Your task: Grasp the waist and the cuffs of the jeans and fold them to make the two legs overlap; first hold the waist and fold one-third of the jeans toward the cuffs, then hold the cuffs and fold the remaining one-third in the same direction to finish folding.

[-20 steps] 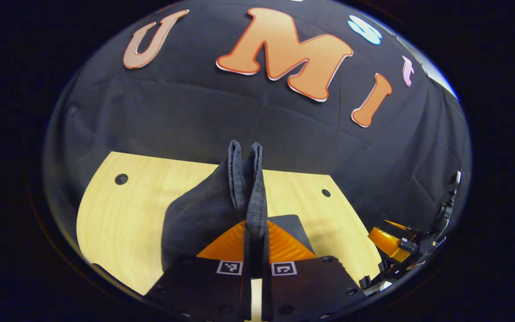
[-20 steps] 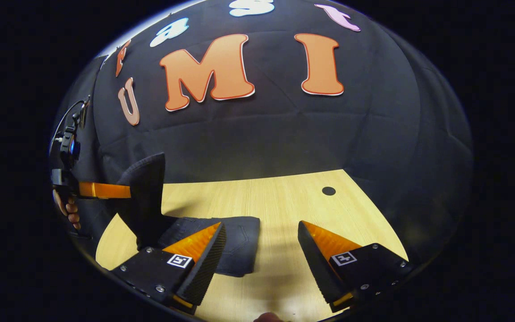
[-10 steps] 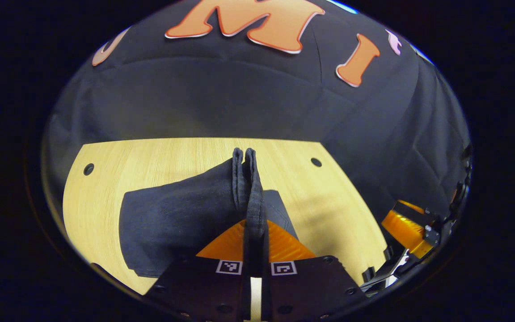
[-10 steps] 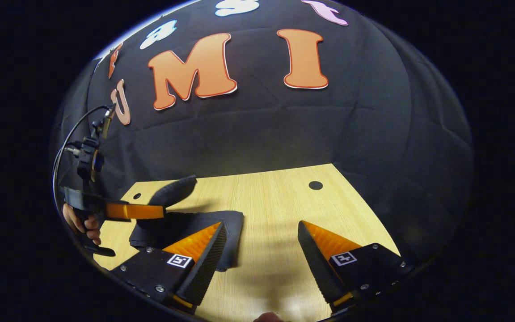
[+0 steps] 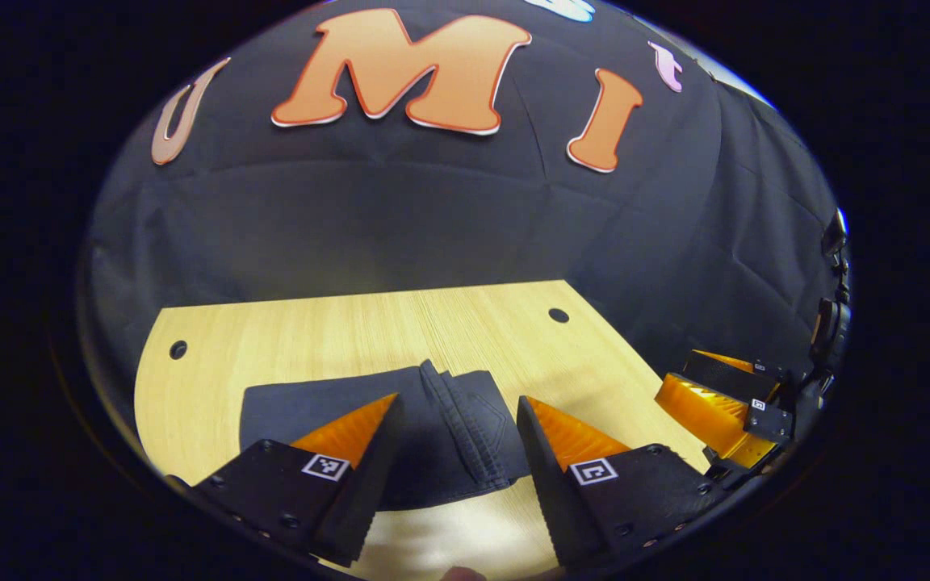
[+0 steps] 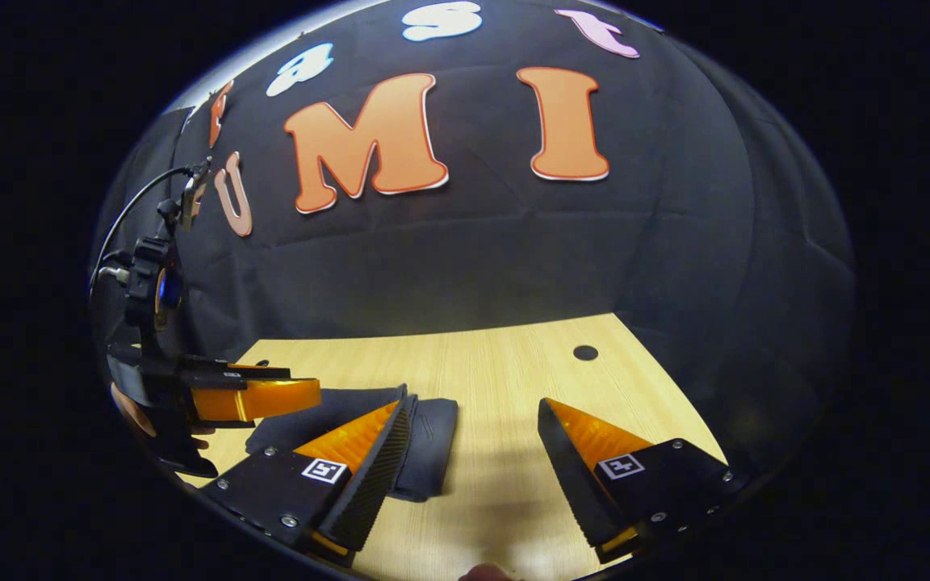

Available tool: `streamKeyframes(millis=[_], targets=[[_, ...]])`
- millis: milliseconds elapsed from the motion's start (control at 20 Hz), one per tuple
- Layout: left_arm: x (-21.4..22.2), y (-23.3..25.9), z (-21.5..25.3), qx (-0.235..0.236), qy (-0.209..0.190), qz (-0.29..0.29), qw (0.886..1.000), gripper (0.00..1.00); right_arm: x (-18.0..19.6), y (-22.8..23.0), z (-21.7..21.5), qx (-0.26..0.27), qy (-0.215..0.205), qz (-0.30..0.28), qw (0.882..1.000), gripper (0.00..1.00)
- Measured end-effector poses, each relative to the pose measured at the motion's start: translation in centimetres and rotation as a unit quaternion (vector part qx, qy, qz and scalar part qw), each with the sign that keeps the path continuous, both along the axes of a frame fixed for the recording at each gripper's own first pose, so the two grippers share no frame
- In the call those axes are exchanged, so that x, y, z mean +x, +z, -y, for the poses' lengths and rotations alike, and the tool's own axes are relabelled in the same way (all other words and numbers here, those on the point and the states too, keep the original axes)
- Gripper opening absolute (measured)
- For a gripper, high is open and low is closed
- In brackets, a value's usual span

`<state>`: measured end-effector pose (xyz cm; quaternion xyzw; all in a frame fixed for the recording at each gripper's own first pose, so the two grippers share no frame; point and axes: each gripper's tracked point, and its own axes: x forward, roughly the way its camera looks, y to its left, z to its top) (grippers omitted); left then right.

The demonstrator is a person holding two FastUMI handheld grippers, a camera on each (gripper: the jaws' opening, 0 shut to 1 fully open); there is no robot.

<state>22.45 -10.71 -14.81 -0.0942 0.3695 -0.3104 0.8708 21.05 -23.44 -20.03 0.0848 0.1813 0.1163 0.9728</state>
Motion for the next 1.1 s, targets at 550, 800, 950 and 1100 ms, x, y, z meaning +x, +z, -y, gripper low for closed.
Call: streamKeyframes(millis=[550,800,950,1100], targets=[[-2.7,8.0,-15.9,0.031,0.158,0.165,0.973,0.98,-2.1,6.3,-7.6,0.009,0.038,0.109,0.993,0.97],[-2.9,10.1,-20.6,0.032,0.201,0.213,0.956,0.98,-4.6,8.6,-9.9,0.002,0.039,0.155,0.987,0.96],[-4.1,11.8,-21.9,0.019,0.208,0.251,0.945,0.98,-6.3,8.7,-11.2,-0.003,0.046,0.158,0.986,0.96],[-5.2,12.6,-22.2,0.013,0.203,0.276,0.939,0.98,-7.2,9.2,-11.9,-0.012,0.046,0.173,0.984,0.96]])
